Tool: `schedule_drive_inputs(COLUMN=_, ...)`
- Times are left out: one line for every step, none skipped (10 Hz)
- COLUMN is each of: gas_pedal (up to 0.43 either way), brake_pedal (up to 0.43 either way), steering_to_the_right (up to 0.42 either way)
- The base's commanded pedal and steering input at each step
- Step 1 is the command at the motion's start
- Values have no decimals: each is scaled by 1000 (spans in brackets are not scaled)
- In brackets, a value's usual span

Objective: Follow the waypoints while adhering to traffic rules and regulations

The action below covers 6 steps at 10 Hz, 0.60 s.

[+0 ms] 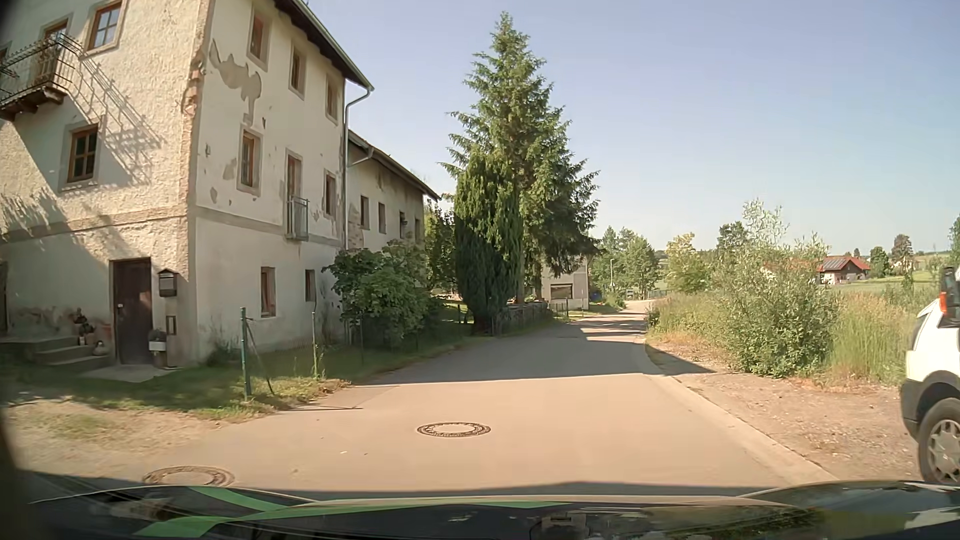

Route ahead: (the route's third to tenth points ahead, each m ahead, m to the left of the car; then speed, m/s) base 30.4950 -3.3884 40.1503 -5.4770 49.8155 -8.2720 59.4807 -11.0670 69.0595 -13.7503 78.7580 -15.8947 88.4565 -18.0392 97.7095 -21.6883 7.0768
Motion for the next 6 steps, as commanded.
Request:
schedule_drive_inputs(gas_pedal=98, brake_pedal=0, steering_to_the_right=30)
schedule_drive_inputs(gas_pedal=98, brake_pedal=0, steering_to_the_right=30)
schedule_drive_inputs(gas_pedal=110, brake_pedal=0, steering_to_the_right=30)
schedule_drive_inputs(gas_pedal=110, brake_pedal=0, steering_to_the_right=30)
schedule_drive_inputs(gas_pedal=110, brake_pedal=0, steering_to_the_right=30)
schedule_drive_inputs(gas_pedal=110, brake_pedal=0, steering_to_the_right=30)
